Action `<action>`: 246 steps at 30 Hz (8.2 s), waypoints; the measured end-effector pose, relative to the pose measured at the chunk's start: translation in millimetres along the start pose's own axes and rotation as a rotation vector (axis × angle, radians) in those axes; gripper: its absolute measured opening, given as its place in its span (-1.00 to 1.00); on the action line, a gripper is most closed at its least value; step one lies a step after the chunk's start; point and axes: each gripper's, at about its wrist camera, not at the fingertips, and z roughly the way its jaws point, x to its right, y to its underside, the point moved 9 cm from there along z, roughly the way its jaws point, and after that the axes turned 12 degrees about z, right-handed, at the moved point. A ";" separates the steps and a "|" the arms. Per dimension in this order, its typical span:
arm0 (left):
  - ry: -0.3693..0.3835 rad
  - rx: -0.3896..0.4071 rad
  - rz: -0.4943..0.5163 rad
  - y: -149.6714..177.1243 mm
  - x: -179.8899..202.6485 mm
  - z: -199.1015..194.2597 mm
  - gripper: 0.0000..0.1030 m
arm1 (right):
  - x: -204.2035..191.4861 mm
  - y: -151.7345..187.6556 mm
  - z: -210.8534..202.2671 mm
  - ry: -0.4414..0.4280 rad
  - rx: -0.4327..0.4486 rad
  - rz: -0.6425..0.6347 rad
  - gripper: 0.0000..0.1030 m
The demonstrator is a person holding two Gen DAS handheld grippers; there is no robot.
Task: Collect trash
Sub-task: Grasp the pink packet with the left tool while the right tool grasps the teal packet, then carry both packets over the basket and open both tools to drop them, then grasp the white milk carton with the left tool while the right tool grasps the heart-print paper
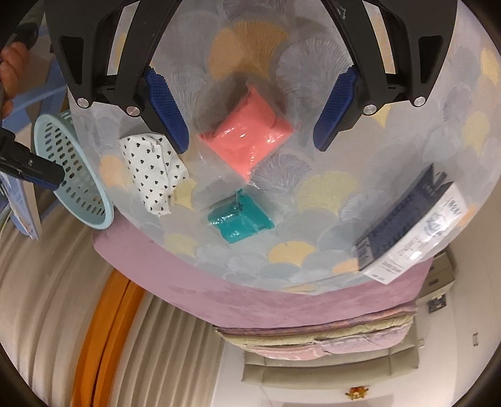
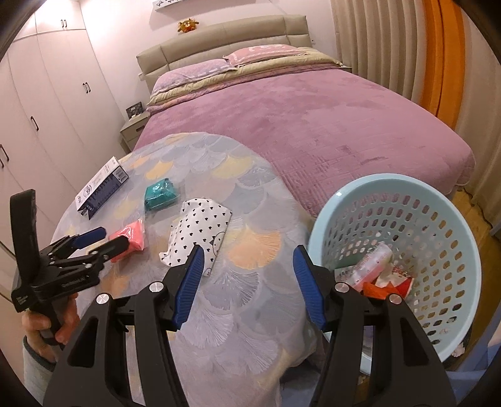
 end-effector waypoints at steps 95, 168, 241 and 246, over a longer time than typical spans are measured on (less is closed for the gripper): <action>0.050 0.276 0.013 -64.0 93.8 -79.0 -0.15 | -6.3 -52.3 -41.1 0.034 0.160 0.010 -0.07; 0.002 0.162 -0.112 -32.5 51.0 -48.7 0.35 | 39.7 -9.9 -41.8 0.026 0.076 0.064 0.31; -0.161 0.100 -0.171 -0.6 -42.7 -47.4 0.07 | -64.9 18.9 73.4 0.006 -0.080 -0.054 -0.38; -0.158 0.141 -0.127 -8.5 -18.9 -62.8 0.07 | -66.3 20.8 57.9 0.023 -0.050 -0.086 -0.65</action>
